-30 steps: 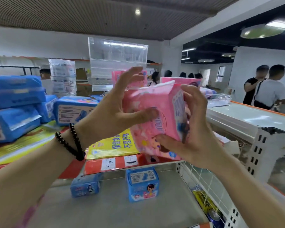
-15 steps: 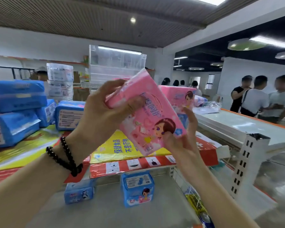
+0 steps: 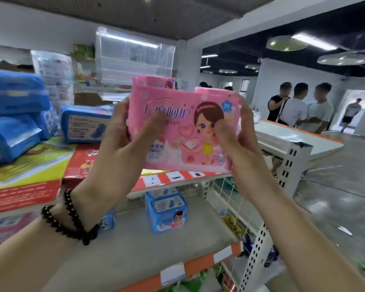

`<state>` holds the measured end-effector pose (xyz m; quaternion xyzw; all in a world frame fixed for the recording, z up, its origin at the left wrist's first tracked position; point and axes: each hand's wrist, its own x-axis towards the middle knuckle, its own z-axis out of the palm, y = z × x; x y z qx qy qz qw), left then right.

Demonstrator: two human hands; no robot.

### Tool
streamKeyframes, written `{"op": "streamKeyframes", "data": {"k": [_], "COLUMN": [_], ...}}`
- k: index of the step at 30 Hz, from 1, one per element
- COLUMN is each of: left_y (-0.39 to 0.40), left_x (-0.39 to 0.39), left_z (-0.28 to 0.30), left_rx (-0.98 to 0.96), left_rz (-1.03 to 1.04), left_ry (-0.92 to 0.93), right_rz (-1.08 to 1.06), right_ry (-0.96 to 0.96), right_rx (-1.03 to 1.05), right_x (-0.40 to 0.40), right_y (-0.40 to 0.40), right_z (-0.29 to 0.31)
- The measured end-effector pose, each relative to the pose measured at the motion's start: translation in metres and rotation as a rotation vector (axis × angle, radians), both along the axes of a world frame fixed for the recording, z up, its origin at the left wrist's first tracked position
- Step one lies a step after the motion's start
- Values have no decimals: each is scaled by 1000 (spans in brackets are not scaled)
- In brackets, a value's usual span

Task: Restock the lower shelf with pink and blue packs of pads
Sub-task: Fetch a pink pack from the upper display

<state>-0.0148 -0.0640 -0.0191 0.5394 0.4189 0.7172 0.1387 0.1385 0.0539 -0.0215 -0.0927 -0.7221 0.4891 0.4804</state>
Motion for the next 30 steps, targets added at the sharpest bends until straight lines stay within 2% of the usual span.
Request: {"op": "streamKeyframes", "data": {"k": [6, 15, 20, 24, 30], "left_y": [-40, -69, -65, -63, -77], "left_x": [-11, 2, 30, 51, 79], "left_z": [-15, -44, -77, -108, -154], "left_rx": [-24, -88, -93, -115, -288], "left_rz": [73, 240, 356, 366, 365], "left_ry": [-114, -106, -226, -312, -227], "right_rz": [99, 255, 335, 411, 493], "right_ry": [-25, 14, -79, -140, -225], "right_rx": [-9, -21, 24, 68, 35], "right_x": [-19, -19, 3, 16, 22], "right_y": [-35, -48, -36, -25, -26], "right_z": [-12, -37, -57, -82, -127]}}
